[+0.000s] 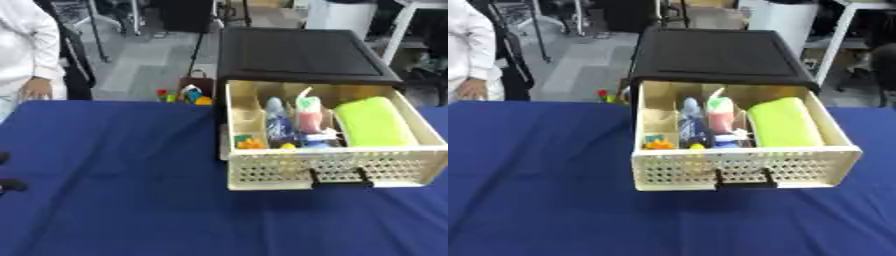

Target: Pick up objects from table and place into drawer.

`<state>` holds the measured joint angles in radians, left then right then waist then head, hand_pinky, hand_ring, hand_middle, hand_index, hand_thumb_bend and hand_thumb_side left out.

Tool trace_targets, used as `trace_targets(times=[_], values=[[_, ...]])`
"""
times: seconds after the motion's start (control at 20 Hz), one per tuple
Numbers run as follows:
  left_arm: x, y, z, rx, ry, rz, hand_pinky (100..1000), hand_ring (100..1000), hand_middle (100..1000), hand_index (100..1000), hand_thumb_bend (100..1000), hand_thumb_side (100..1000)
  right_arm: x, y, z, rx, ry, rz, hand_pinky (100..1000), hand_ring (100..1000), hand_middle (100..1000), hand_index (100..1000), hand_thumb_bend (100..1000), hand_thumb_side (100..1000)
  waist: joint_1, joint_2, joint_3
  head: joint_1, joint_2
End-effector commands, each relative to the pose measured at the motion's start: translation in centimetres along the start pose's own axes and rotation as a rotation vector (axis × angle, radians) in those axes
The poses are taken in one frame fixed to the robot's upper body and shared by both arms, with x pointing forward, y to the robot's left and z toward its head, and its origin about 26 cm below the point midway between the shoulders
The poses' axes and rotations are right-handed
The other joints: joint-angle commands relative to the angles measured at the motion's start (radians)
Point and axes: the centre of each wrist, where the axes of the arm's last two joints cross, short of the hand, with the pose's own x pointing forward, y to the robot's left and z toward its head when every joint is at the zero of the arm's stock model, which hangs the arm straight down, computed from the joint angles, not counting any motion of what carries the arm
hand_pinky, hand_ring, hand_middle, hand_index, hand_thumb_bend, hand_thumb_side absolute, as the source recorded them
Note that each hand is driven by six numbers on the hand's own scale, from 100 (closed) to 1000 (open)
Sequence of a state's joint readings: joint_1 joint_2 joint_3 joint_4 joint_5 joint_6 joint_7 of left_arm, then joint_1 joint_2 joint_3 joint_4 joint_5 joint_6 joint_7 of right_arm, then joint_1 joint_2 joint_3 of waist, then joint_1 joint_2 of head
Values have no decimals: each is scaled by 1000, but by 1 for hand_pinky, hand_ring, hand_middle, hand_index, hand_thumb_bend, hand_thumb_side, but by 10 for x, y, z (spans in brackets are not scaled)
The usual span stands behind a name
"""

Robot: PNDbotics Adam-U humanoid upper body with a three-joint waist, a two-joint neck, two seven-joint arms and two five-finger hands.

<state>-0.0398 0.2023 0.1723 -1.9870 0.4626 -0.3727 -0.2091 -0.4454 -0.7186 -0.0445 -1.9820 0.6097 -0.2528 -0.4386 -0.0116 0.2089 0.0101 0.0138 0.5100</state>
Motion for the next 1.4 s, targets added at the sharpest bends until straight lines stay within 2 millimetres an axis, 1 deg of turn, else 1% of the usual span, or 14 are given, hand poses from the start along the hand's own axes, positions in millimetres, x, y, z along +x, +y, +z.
trace_targets(times=[0.05,0.45,0.75,1.0,1.2,1.25,1.4], values=[[5,3,-1,0,-11,-19,572,809,840,848,106,1000,7,5,2,3,-20,-6,359,489,390,622,550,1000,0,-18,-6,13,20],[4,2,0,8,-4,-19,571,809,840,848,106,1000,19,27,20,12,83,-63,351,469,350,605,509,1000,6,-20,-25,26,35],[4,2,-1,9,-2,-14,570,809,840,848,107,1000,32,42,23,36,103,-105,357,471,344,613,498,1000,9,-24,-37,37,31],[4,1,-1,10,10,-7,570,809,840,847,107,1000,43,55,28,93,145,-114,350,461,308,619,468,1000,5,-27,-43,42,28],[3,0,-1,7,20,-5,569,809,843,847,106,1000,53,63,32,143,140,-159,360,467,310,619,475,1000,3,-29,-45,26,35],[3,0,-1,6,20,-5,568,809,845,847,107,1000,55,65,31,155,127,-175,365,470,312,632,483,1000,3,-30,-44,22,33],[3,0,0,4,21,-2,568,809,845,847,107,1000,60,70,29,187,84,-231,370,473,312,633,490,1000,4,-32,-41,17,25]])
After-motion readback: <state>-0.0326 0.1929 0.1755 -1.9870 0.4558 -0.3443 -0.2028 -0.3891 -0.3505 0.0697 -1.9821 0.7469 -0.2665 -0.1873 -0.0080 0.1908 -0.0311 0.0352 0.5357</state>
